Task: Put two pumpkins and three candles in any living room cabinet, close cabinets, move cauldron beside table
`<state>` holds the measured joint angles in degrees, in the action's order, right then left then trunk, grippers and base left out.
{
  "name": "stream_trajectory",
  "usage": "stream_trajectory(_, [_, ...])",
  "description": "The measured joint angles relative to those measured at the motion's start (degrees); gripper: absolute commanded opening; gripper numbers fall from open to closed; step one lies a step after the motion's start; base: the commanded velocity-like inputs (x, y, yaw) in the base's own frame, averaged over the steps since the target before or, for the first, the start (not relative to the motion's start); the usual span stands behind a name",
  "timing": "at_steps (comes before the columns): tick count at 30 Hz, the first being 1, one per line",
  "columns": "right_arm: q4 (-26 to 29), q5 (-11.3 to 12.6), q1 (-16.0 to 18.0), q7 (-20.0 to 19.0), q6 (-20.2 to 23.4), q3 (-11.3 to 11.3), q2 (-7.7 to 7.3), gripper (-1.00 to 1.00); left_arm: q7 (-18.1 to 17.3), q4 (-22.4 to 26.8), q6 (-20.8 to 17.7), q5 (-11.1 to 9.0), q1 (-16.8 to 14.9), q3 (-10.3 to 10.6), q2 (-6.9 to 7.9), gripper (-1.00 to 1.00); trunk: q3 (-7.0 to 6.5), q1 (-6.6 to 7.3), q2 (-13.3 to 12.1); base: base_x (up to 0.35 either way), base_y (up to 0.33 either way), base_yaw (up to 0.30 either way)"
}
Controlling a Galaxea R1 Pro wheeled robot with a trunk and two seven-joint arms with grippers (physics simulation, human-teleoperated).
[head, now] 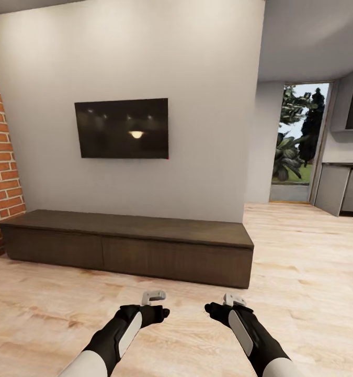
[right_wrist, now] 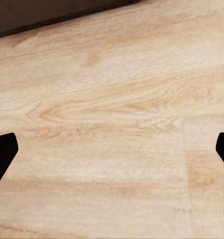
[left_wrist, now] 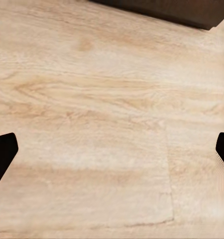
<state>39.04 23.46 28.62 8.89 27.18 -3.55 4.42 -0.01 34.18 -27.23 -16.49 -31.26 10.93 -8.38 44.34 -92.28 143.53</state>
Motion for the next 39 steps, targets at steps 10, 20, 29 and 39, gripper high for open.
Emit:
stream_trajectory(10, [0.0,-0.1,0.0,0.1,0.0,0.0,0.03,1.00,0.0,0.0,0.0,0.0,0.0,0.0,0.01,1.00,-0.34,0.00,0.0,0.231,0.057,-0.143])
stream_trajectory(20, [0.0,-0.1,0.0,0.0,0.0,0.0,0.07,1.00,0.0,0.0,0.0,0.0,0.0,0.0,0.01,1.00,-0.36,-0.02,0.0,0.104,0.036,-0.004])
stream_trajectory(29, [0.0,-0.1,0.0,0.0,0.0,0.0,0.13,1.00,0.0,0.0,0.0,0.0,0.0,0.0,-0.03,1.00,-0.36,0.00,0.0,0.195,0.090,0.000])
stream_trajectory(39, [0.0,-0.2,0.0,0.0,0.0,0.0,0.16,1.00,-0.1,0.1,0.1,0.0,0.0,0.0,-0.05,1.00,-0.41,0.00,0.0,0.110,0.008,0.000])
